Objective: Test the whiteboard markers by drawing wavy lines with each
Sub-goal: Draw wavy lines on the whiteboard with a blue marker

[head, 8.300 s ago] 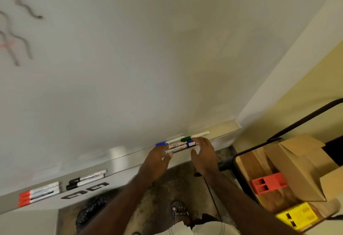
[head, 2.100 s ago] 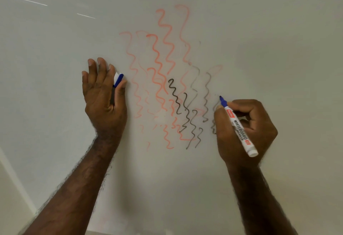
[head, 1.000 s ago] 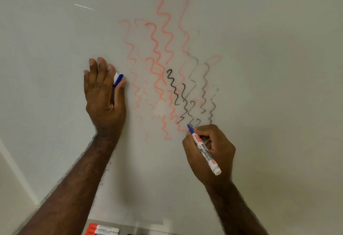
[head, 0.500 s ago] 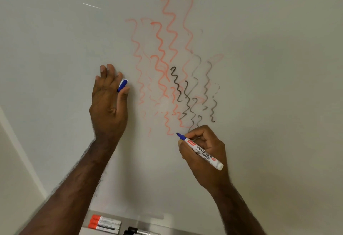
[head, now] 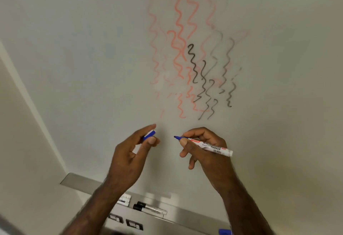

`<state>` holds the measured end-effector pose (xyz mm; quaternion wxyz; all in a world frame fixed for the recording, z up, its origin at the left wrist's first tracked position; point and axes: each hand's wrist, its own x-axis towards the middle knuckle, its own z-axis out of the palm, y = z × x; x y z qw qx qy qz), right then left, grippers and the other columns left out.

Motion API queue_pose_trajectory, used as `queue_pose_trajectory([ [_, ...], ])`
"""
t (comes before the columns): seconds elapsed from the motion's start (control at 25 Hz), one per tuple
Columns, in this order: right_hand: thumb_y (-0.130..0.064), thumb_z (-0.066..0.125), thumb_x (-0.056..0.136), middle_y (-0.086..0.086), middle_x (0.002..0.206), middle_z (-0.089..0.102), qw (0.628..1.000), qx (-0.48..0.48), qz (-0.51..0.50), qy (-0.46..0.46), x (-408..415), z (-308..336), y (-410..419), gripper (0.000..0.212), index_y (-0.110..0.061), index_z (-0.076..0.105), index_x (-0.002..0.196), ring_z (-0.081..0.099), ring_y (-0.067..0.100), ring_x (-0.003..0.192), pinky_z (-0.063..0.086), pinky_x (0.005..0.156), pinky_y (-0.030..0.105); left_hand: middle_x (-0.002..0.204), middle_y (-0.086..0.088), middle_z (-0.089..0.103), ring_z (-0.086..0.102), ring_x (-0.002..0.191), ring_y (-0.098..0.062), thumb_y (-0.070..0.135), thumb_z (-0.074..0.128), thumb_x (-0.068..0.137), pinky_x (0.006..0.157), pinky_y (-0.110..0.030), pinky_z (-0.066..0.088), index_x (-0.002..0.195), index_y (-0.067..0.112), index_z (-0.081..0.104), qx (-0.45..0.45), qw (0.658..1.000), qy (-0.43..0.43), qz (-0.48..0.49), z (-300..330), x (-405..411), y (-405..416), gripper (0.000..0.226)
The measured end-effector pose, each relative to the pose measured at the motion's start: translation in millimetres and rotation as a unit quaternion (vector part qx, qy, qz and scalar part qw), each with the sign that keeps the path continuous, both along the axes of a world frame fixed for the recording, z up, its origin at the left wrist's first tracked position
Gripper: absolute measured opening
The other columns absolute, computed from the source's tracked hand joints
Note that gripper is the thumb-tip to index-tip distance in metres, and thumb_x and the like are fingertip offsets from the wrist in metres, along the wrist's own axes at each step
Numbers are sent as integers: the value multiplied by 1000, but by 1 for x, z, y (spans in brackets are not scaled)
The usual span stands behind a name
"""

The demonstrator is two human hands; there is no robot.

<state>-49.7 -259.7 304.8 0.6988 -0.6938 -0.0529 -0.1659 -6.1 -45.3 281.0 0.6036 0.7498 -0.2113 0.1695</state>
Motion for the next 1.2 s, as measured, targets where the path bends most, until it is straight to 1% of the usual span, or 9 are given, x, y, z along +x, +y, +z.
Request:
queue_pose_trajectory([
  [0.12,-32,79,85,11,88,81,999,-20,13,28,0,-8,13,29,-9,70,99,77,34,71,56,47,38,98,6,79,74,102,-21,26,60,107,85,-27,59,129,32,68,29,998,27,-47,-17,-11,2,24],
  [0.24,-40,75,85,14,79,79,998,-16,28,59,1,-17,22,35,-7,68,92,74,33,63,55,46,37,100,3,76,72,97,-28,34,56,105,86,-33,61,128,33,69,37,995,55,-80,-35,-17,5,26],
  [0.44,-43,76,86,17,64,69,997,-17,30,69,2,-31,30,38,-7,67,79,64,32,51,52,42,34,92,0,69,68,83,-27,44,50,104,81,-27,57,125,28,69,37,990,91,-102,-53,-23,8,33],
  [0.68,-40,76,87,17,65,70,995,-16,42,85,9,-42,40,34,-7,68,80,65,30,51,54,42,33,86,-3,64,64,77,-20,36,48,106,78,-25,56,123,33,68,31,985,135,-99,-60,-29,18,26],
  [0.84,-42,74,88,17,71,73,989,-20,99,106,10,-45,52,32,-12,72,80,68,31,57,56,46,34,87,-3,65,64,78,-21,36,49,106,74,-30,58,120,34,68,28,984,143,-102,-60,-33,23,24],
  [0.92,-50,62,93,20,77,76,983,-3,132,130,12,-45,58,38,-18,78,81,70,35,62,58,51,36,88,0,66,64,78,-20,37,49,107,73,-31,58,118,36,68,35,985,143,-85,-64,-31,29,22],
  [1.0,-58,47,96,22,78,76,976,8,146,158,18,-45,63,52,-24,81,78,70,39,64,58,57,38,88,1,66,63,78,-18,37,48,107,73,-32,58,121,38,67,48,985,144,-79,-69,-30,36,23],
  [1.08,-60,43,100,24,74,74,971,27,155,179,23,-46,70,59,-22,80,74,68,39,62,57,58,38,96,4,69,65,84,-15,34,46,109,75,-25,55,131,37,64,56,986,137,-79,-72,-30,40,29],
  [1.2,-52,48,107,29,71,68,965,74,165,187,28,-58,86,55,-11,74,80,64,36,57,53,53,36,117,18,69,66,104,-9,31,41,112,86,-16,51,149,33,51,53,986,140,-66,-75,-31,45,38],
])
